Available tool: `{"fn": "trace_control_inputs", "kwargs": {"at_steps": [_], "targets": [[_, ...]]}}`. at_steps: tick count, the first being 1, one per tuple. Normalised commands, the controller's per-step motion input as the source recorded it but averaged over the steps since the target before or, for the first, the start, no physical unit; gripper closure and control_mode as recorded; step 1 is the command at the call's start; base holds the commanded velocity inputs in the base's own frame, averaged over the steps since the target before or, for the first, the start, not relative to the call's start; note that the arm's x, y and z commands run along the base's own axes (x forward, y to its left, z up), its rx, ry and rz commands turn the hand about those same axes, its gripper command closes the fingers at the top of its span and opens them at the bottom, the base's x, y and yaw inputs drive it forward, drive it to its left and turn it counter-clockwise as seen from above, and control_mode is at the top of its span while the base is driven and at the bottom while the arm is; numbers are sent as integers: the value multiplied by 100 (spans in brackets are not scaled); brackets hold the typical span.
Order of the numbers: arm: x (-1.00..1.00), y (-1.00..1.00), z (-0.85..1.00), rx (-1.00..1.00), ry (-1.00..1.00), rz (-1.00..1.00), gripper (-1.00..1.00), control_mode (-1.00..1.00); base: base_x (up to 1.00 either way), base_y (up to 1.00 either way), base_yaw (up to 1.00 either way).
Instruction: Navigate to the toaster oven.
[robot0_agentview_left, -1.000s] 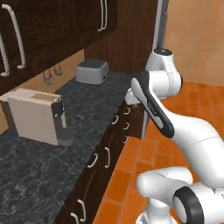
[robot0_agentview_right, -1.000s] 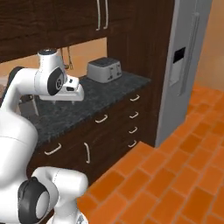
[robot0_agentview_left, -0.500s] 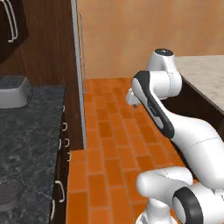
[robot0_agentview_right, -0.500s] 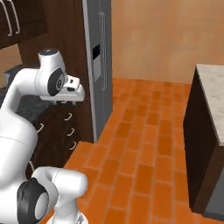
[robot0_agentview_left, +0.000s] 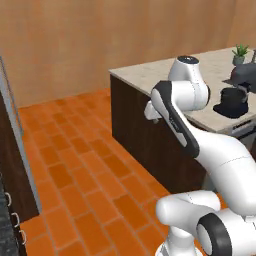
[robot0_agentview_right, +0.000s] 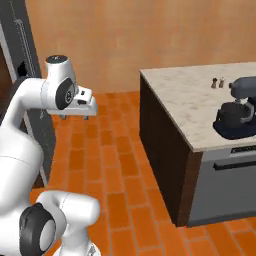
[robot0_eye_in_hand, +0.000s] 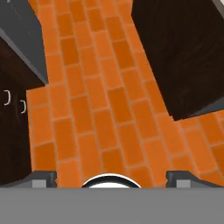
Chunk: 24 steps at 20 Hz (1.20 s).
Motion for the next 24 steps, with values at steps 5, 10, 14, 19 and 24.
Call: {"fn": "trace_control_inputs", "kwargs": {"at_steps": [5,10,14,19,24], "targets": [[0,0,0,0,0,0,-100,100,69,0,-67],[0,0,0,0,0,0,-100,100,42,-12,-71],[0,0,0,0,0,0,-100,100,10,-11,-82],[0,0,0,0,0,0,-100,100,23,-4,-80],[0,0,0,0,0,0,-100,100,53,-1,-71]]}}
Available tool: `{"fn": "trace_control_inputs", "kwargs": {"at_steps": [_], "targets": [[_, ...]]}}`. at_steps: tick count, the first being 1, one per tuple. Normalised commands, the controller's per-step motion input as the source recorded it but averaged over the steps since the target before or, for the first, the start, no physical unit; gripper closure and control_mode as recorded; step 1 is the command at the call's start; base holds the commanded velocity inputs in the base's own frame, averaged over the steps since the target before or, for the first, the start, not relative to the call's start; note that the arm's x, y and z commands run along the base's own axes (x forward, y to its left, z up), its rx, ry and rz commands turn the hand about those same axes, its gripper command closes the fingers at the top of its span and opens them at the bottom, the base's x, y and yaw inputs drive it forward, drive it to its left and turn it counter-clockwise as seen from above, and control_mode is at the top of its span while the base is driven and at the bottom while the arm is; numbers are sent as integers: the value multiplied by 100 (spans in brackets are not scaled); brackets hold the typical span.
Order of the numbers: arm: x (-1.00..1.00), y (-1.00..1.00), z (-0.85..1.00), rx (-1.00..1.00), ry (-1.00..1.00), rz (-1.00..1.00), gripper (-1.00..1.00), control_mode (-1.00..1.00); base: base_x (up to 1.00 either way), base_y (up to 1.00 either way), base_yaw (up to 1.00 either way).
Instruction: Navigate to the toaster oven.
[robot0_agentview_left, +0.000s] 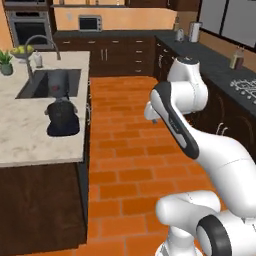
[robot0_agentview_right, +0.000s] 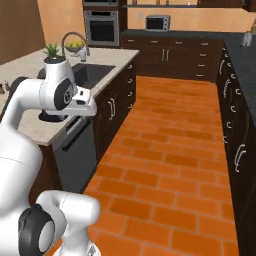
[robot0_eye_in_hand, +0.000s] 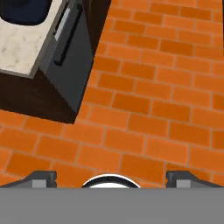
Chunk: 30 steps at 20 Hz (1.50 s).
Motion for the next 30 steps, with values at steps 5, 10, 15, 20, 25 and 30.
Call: {"fn": "trace_control_inputs", "kwargs": {"at_steps": [5,10,15,20,25,30], "targets": [[0,0,0,0,0,0,-100,100,97,0,-38],[0,0,0,0,0,0,-100,100,100,-11,-1],[0,0,0,0,0,0,-100,100,100,-33,2],[0,0,0,0,0,0,-100,100,100,-46,3],[0,0,0,0,0,0,-100,100,100,-39,2],[0,0,0,0,0,0,-100,100,100,-21,0]]}}
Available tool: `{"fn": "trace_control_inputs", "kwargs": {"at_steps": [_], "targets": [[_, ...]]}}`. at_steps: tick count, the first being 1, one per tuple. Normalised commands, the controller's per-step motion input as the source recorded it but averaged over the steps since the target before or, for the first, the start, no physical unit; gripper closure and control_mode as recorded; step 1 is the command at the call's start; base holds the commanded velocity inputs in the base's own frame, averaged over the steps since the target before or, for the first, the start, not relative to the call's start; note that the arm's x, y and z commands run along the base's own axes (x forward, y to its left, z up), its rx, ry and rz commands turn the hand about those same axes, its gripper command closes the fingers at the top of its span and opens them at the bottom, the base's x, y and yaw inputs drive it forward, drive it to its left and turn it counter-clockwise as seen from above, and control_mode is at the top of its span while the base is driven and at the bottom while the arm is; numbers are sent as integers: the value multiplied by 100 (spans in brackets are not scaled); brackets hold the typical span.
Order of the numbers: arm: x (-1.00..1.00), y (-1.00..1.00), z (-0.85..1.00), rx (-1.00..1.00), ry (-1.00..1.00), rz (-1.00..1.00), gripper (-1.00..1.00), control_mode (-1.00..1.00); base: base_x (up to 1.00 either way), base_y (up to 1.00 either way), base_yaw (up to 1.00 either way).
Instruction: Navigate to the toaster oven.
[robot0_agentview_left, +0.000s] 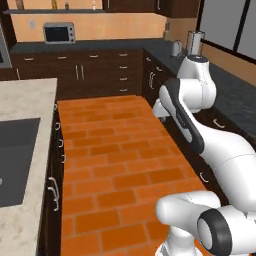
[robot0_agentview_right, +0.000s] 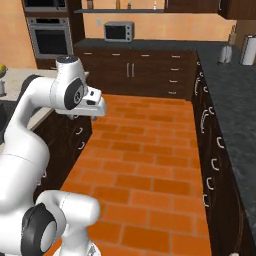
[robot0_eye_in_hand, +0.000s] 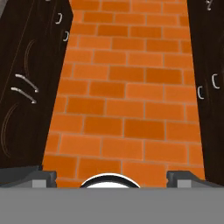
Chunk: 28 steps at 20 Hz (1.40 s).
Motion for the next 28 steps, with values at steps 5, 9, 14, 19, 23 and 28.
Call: {"fn": "trace_control_inputs", "kwargs": {"at_steps": [5,9,14,19,23,28], "targets": [[0,0,0,0,0,0,-100,100,100,-11,0],[0,0,0,0,0,0,-100,100,100,-12,0],[0,0,0,0,0,0,-100,100,100,-18,1],[0,0,0,0,0,0,-100,100,100,-11,0],[0,0,0,0,0,0,-100,100,100,-6,0],[0,0,0,0,0,0,-100,100,100,-9,0]]}}
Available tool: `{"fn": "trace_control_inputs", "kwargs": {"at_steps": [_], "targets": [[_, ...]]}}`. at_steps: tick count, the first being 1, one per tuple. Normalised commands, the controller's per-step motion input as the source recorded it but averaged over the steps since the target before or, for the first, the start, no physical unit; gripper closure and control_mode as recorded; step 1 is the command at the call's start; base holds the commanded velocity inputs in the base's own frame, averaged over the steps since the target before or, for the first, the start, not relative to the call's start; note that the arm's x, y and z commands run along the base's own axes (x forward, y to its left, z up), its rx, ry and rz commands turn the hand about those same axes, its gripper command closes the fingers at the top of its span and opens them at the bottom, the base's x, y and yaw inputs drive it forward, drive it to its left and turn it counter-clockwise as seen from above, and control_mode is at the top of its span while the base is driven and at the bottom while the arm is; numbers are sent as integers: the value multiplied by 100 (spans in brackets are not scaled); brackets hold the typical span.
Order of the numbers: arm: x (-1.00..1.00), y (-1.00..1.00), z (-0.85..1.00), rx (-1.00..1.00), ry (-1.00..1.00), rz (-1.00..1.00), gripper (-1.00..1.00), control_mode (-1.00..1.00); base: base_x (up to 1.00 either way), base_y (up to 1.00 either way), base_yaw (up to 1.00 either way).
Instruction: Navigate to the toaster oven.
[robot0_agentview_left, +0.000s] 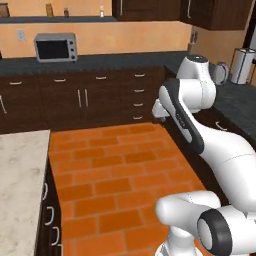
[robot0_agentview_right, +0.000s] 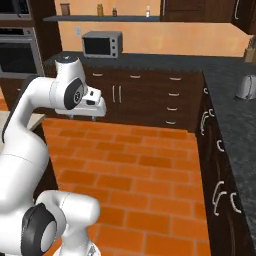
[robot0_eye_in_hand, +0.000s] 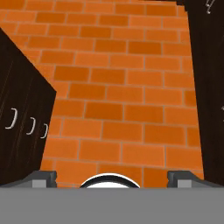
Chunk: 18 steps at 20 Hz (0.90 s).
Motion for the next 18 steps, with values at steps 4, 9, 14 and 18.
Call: {"fn": "trace_control_inputs", "kwargs": {"at_steps": [4,9,14,18], "targets": [[0,0,0,0,0,0,-100,100,100,-9,7],[0,0,0,0,0,0,-100,100,100,-10,11],[0,0,0,0,0,0,-100,100,100,-14,18],[0,0,0,0,0,0,-100,100,100,-23,24]]}}
